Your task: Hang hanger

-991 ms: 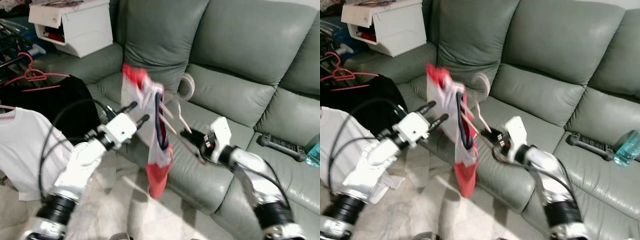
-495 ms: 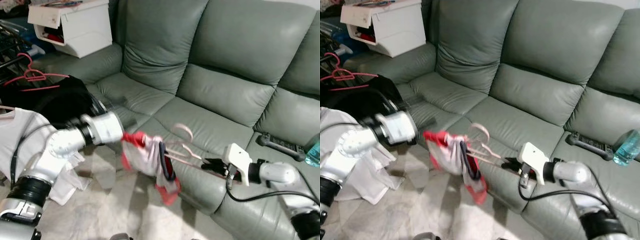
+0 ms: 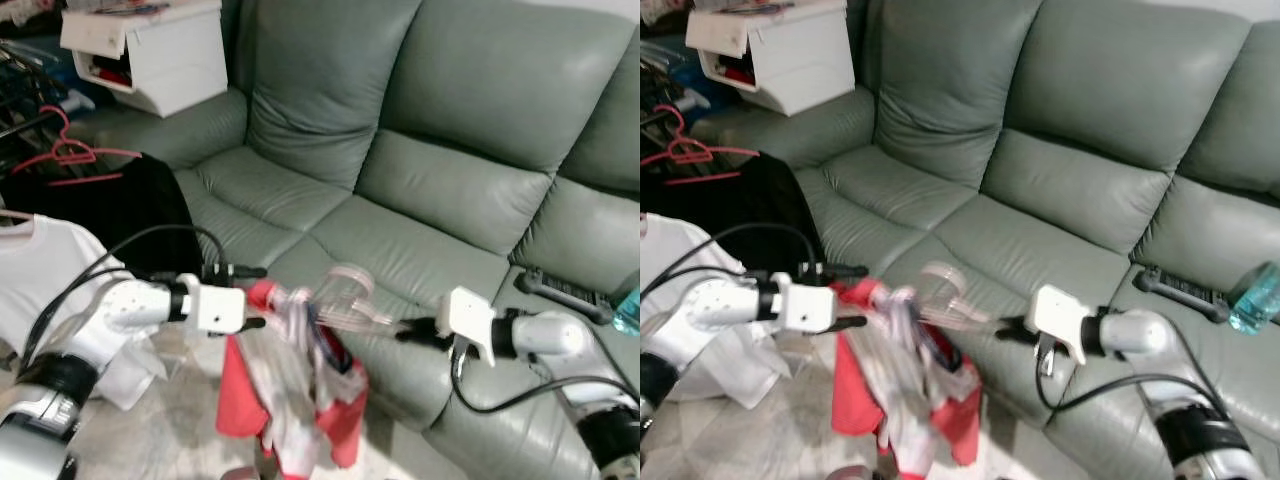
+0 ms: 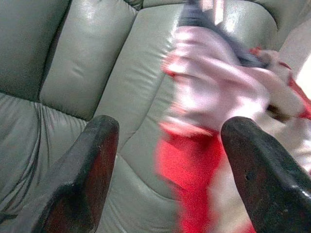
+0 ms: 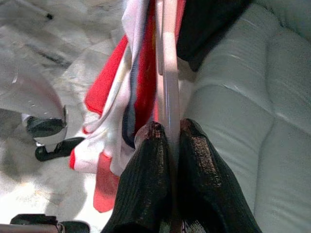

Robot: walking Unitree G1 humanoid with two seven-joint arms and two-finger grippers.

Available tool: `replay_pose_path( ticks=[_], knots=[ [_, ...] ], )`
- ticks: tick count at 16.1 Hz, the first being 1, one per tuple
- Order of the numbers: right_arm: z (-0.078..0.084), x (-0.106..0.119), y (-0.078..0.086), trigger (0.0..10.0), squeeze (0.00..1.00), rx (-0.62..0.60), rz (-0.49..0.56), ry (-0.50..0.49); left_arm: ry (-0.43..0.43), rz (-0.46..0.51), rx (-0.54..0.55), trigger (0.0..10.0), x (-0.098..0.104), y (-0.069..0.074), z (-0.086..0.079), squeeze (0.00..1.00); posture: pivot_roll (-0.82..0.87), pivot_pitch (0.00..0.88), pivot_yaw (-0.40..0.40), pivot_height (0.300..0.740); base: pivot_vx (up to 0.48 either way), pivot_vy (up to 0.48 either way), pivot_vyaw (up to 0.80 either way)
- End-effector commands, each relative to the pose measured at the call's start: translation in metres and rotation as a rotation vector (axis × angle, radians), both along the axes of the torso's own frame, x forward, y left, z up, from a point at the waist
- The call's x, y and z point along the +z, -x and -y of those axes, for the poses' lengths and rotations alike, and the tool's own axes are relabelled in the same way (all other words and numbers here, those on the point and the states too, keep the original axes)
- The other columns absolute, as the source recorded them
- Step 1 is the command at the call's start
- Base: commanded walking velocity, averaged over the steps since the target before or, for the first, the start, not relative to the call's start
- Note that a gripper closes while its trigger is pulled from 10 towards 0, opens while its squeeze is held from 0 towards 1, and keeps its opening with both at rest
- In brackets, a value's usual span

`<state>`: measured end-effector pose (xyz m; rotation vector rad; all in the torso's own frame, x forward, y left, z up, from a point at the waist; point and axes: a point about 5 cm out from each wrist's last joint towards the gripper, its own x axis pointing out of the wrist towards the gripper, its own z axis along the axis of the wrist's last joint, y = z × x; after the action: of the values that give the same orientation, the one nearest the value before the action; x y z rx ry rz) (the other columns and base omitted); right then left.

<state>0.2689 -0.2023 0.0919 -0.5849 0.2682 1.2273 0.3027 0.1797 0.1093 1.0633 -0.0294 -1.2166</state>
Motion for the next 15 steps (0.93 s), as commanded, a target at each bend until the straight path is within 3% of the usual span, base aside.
replay_pose_path(
  ticks=[1,3,5,15],
  knots=[
    [-0.007,0.008,-0.001,10.0,0.0,0.054,0.042,-0.008,-0.016,0.004,-0.008,10.0,0.0,-0.002,0.001,0.0,-0.06,0.0,0.052,0.74,0.0,0.0,0.0],
    [-0.012,0.011,0.0,10.0,0.0,0.082,0.036,-0.017,-0.012,0.0,-0.009,10.0,-0.005,-0.004,0.006,0.0,-0.07,0.0,0.054,0.74,0.0,0.0,0.0],
    [-0.015,0.011,0.0,10.0,0.0,0.097,0.056,-0.014,-0.006,-0.019,-0.041,0.0,-0.011,-0.002,0.011,0.0,-0.07,0.0,0.057,0.74,0.0,0.0,0.0],
    [-0.025,0.014,-0.005,10.0,0.0,0.098,0.12,-0.024,-0.107,-0.062,0.008,0.0,-0.027,-0.003,-0.003,0.0,-0.07,0.0,0.057,0.74,0.0,0.0,0.0]
  ],
)
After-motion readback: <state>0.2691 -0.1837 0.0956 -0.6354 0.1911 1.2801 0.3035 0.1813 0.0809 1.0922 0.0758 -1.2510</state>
